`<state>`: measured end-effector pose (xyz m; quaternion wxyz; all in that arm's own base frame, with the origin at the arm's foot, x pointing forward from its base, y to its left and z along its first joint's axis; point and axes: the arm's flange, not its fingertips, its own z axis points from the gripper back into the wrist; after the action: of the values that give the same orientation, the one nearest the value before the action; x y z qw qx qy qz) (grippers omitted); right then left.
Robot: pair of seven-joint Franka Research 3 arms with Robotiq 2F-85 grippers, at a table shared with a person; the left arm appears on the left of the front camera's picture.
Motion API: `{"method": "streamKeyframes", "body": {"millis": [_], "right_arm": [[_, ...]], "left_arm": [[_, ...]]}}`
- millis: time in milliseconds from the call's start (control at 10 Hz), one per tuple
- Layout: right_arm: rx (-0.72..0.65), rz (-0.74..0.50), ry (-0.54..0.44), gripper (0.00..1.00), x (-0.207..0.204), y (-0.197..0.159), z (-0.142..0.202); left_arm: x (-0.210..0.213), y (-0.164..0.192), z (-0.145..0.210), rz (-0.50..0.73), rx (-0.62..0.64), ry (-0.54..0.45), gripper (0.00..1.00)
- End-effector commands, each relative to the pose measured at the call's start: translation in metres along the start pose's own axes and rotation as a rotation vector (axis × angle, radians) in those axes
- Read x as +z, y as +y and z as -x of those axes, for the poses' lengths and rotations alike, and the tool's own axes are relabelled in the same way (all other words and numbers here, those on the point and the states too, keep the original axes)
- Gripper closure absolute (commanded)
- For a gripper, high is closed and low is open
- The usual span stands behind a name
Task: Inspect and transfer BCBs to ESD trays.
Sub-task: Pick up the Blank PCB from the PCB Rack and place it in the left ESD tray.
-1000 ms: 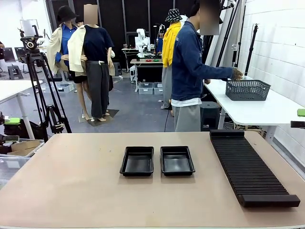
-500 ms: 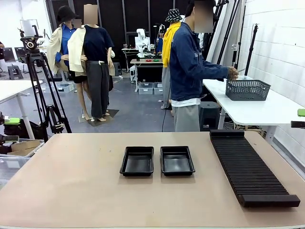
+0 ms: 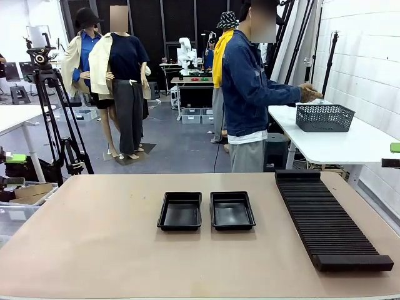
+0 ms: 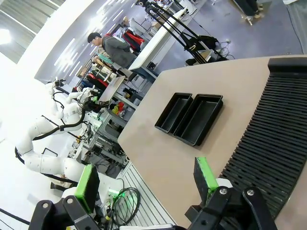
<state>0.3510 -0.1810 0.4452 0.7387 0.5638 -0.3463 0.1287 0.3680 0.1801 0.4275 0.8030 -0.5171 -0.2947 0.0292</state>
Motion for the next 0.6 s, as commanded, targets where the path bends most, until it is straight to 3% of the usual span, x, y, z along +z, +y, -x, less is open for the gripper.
{"method": "streamKeyframes", "body": {"millis": [0, 500], "right_arm": [[-0.005, -0.008, 0.009, 0.00, 0.0014, -0.0004, 0.0025], [-0.005, -0.008, 0.009, 0.00, 0.0014, -0.0004, 0.0025]], "left_arm": [[0.0010, -0.0007, -0.0002, 0.016, 0.006, -0.008, 0.00], [0.0010, -0.0007, -0.0002, 0.016, 0.006, -0.008, 0.00]]}}
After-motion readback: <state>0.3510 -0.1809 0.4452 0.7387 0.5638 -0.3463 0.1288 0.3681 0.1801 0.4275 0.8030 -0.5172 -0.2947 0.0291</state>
